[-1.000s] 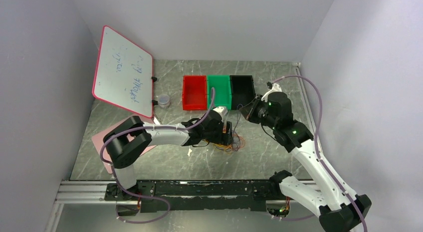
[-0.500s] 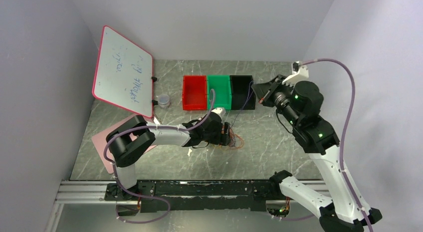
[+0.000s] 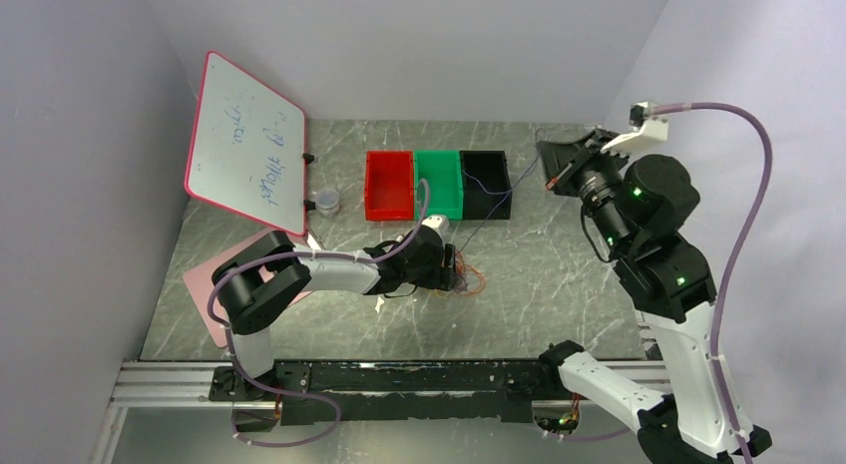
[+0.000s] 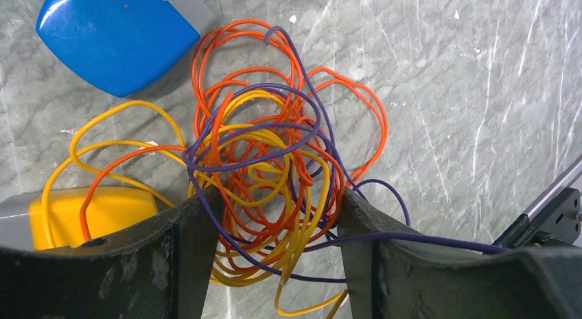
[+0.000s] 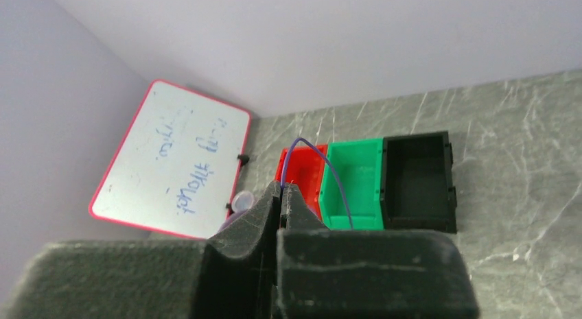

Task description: Untangle the cables

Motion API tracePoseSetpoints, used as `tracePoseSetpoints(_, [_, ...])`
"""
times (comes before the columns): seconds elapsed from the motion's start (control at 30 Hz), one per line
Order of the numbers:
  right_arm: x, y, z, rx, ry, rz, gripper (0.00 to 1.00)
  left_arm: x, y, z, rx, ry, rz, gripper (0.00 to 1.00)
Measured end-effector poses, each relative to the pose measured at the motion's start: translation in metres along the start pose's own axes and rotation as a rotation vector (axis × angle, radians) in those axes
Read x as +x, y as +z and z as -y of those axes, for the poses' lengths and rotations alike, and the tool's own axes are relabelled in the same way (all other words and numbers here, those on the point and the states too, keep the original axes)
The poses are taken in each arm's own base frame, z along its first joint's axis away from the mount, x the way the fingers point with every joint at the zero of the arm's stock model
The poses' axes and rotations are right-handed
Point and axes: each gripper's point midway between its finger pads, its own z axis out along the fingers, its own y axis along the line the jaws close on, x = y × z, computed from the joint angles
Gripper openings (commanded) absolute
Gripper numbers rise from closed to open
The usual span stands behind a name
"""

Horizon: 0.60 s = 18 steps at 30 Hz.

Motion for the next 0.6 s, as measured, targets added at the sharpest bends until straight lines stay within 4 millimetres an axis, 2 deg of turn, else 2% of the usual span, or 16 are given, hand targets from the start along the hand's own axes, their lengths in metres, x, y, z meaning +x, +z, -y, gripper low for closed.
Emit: tracePoseSetpoints(0.6, [-0.111, -0.052, 0.003, 0.09, -0.131, 0.315, 0.0, 0.0, -0.001, -0.004, -0.014, 0.0, 0.013, 0.64])
